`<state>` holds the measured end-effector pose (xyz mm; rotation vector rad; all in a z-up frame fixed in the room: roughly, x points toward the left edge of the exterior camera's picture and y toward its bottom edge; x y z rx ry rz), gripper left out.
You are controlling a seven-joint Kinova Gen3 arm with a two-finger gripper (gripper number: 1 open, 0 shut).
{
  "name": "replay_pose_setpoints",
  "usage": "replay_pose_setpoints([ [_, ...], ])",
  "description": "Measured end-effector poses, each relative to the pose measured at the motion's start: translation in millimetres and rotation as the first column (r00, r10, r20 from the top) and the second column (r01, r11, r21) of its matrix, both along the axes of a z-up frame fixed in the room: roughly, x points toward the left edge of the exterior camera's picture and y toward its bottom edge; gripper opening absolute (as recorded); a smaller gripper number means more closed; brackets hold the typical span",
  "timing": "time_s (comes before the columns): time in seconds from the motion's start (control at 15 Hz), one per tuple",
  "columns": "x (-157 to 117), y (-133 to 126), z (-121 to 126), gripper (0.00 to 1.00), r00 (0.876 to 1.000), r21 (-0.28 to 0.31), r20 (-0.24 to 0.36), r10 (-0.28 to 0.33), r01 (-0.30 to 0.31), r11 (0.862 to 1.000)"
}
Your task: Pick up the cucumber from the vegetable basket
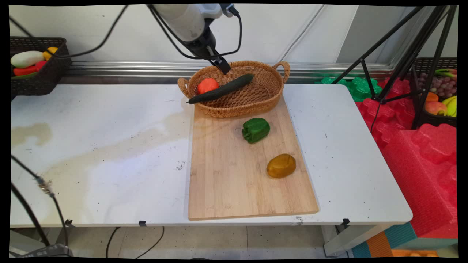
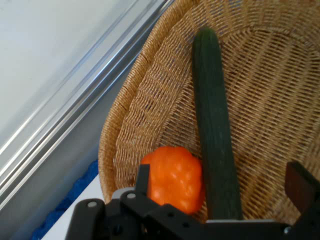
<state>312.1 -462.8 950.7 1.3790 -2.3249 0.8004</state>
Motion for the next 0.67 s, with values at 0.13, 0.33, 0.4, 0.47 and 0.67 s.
replay_pose_setpoints([
  [0.13,-1,-22,-14,1.00,1.000,0.020,-0.001,0.010,-0.010,1.000],
  [0.33,-4,-54,-37,1.00,1.000,0.052,-0.003,0.019,-0.018,0.999],
  [0.4,-5,-64,-45,1.00,1.000,0.062,-0.004,0.021,-0.020,0.998],
  [0.47,-7,-73,-52,1.00,1.000,0.071,-0.005,0.022,-0.021,0.997],
  [0.67,-9,-97,-73,1.00,1.000,0.099,-0.010,0.026,-0.025,0.995],
])
